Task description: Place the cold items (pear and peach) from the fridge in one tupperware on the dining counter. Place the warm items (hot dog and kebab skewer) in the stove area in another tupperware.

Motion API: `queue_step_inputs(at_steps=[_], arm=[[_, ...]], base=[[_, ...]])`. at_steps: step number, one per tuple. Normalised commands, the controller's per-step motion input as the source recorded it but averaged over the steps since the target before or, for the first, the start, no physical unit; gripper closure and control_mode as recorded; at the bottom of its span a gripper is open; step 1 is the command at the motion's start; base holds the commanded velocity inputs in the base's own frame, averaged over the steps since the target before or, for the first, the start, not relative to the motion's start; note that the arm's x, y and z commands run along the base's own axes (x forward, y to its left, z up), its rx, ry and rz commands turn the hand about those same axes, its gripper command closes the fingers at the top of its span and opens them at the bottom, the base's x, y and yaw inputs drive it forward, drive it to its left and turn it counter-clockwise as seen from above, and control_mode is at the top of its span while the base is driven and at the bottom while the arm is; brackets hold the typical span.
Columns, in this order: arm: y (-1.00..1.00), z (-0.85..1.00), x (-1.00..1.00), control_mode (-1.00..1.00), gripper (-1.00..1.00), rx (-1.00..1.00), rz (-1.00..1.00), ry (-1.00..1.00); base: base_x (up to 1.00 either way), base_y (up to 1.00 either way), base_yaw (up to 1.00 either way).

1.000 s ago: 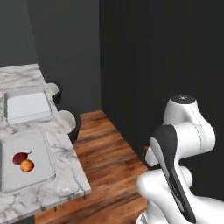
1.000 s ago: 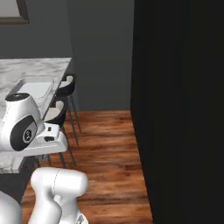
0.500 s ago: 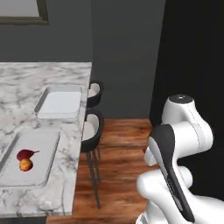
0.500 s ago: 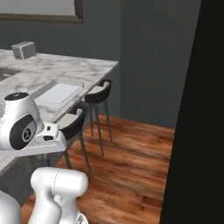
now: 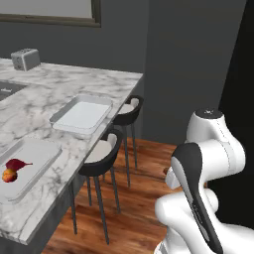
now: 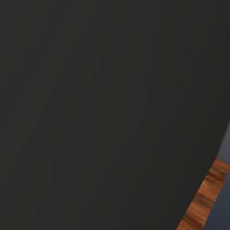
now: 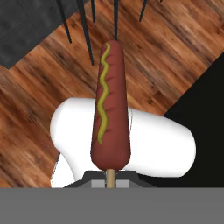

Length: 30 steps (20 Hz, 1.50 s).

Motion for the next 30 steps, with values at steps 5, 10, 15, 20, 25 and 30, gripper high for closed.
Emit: queue_step_inputs(at_steps=[5, 10, 15, 20, 25, 30], arm=[[0.0, 0.0, 0.0, 1.0, 1.0, 0.0, 0.0, 0.0], [0.0, 0.0, 0.0, 1.0, 1.0, 0.0, 0.0, 0.0], [0.0, 0.0, 0.0, 1.0, 1.0, 0.0, 0.0, 0.0], [0.0, 0.0, 0.0, 1.0, 1.0, 0.0, 0.0, 0.0], [0.0, 0.0, 0.0, 1.0, 1.0, 0.0, 0.0, 0.0], [0.0, 0.0, 0.0, 1.0, 1.0, 0.0, 0.0, 0.0]], base=[[0.71, -0.59, 0.71], [0.54, -0.74, 0.65], [0.37, -0.86, 0.64], [0.29, -0.86, 0.65], [0.15, -0.86, 0.67], [0.02, -0.83, 0.68]])
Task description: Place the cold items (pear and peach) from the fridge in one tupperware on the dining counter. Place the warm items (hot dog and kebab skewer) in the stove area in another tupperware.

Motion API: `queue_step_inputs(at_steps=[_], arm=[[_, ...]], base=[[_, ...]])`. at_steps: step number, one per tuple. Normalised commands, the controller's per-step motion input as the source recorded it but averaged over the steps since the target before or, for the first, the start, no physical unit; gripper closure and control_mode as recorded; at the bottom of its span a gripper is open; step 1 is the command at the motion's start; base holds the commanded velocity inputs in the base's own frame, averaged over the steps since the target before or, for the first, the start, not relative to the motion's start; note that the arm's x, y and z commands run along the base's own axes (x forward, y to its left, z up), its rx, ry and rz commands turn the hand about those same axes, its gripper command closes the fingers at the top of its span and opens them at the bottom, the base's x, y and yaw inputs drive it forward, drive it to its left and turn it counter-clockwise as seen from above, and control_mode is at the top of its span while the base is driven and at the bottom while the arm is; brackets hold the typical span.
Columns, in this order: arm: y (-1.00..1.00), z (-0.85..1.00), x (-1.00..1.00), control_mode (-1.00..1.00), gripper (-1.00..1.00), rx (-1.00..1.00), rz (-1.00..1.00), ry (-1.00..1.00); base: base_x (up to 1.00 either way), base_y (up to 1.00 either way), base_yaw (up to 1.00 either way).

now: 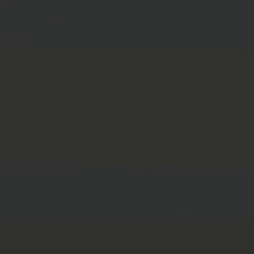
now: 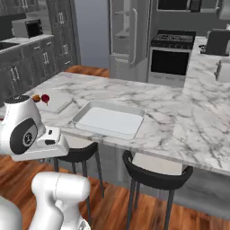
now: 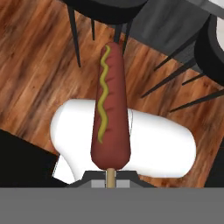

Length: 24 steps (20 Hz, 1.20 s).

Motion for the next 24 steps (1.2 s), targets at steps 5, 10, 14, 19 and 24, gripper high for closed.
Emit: queue_step_inputs(at_steps=[5, 10, 14, 19, 24], arm=[[0.0, 0.0, 0.0, 1.0, 1.0, 0.0, 0.0, 0.0], [0.0, 0.0, 0.0, 1.0, 1.0, 0.0, 0.0, 0.0], [0.0, 0.0, 0.0, 1.0, 1.0, 0.0, 0.0, 0.0], [0.0, 0.0, 0.0, 1.0, 1.0, 0.0, 0.0, 0.0], [0.0, 0.0, 0.0, 1.0, 1.0, 0.0, 0.0, 0.0]], base=[[0.0, -0.72, 0.56], [0.02, -0.36, 0.01], [0.13, -0.17, -0.21], [0.27, -0.01, -0.23], [0.5, 0.0, -0.23]])
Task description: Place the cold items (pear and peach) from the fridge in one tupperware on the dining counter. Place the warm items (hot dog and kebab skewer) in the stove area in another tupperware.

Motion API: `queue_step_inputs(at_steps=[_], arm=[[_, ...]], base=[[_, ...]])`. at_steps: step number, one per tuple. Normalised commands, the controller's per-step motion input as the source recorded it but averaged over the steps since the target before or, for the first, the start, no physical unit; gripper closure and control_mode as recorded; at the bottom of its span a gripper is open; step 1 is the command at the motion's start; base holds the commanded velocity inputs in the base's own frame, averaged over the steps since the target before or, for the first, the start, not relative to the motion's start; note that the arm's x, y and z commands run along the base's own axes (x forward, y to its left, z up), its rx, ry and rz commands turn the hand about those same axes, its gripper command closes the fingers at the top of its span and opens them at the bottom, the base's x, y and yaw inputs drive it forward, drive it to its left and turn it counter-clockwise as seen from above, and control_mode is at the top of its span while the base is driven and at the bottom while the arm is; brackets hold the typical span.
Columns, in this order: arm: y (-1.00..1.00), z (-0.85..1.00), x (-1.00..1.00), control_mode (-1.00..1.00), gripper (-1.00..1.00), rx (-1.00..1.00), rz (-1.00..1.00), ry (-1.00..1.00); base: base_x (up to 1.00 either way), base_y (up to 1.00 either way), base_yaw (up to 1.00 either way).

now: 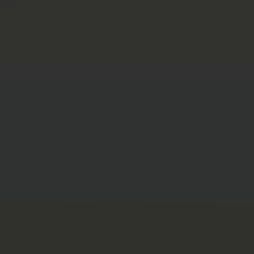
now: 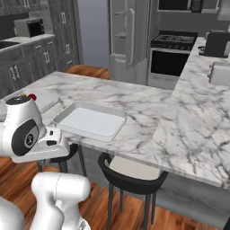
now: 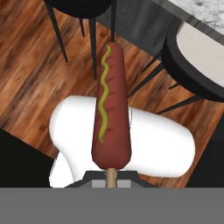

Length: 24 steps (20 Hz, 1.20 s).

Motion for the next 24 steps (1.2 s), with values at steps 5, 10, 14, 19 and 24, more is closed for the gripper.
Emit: queue_step_inputs(at_steps=[5, 10, 14, 19, 24], arm=[[0.0, 0.0, 0.0, 1.0, 1.0, 0.0, 0.0, 0.0], [0.0, 0.0, 0.0, 1.0, 1.0, 0.0, 0.0, 0.0], [0.0, 0.0, 0.0, 1.0, 1.0, 0.0, 0.0, 0.0], [0.0, 0.1, 0.42, -1.0, 1.0, -0.01, 0.01, 0.01], [-0.12, 0.61, 1.0, -1.0, 1.0, 0.05, 0.03, 0.13]], base=[[0.06, 0.07, -0.01], [0.0, 0.11, 0.0], [0.03, 0.0, 0.0], [0.0, 0.0, 0.0], [0.0, 0.0, 0.0]])
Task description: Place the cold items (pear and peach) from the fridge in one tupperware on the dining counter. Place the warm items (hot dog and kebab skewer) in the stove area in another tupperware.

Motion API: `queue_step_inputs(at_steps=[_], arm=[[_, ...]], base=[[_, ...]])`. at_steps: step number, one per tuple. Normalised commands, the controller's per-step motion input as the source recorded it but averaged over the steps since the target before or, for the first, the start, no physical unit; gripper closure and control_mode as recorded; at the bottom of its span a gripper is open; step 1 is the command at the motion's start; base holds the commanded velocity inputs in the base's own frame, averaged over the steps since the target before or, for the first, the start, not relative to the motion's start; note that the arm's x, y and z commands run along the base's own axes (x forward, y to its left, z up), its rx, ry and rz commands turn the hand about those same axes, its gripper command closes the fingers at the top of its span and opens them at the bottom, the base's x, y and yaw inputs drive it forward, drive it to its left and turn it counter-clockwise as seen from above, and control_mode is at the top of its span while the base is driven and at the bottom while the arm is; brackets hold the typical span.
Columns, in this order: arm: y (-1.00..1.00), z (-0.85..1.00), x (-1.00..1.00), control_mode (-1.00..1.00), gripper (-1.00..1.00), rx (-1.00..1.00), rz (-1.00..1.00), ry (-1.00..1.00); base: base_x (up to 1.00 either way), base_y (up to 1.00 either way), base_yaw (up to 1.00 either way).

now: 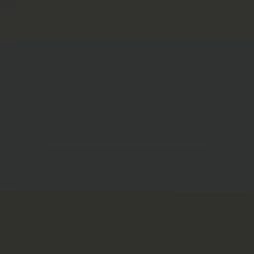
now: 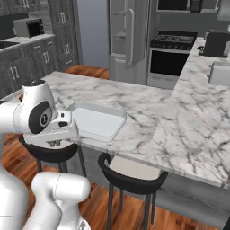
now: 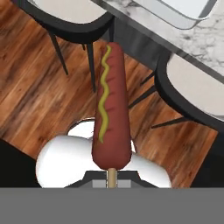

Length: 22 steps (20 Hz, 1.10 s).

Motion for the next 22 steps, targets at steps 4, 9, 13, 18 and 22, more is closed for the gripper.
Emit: queue_step_inputs(at_steps=[4, 9, 13, 18, 22], arm=[[-0.16, 0.62, 1.0, -1.0, 1.0, 0.17, 0.02, 0.11], [-0.29, 0.26, 1.0, -1.0, 1.0, 0.17, 0.19, 0.11], [-0.04, -0.48, 1.0, -1.0, 1.0, 0.01, 0.19, 0.01], [0.0, -0.46, 1.0, -1.0, 1.0, 0.0, 0.14, -0.14], [0.0, -0.58, 1.0, -1.0, 1.0, -0.01, 0.13, -0.27]], base=[[0.0, 0.0, 0.0], [0.0, 0.0, 0.0], [0.0, 0.0, 0.0], [0.0, 0.0, 0.0], [0.0, 0.0, 0.0]])
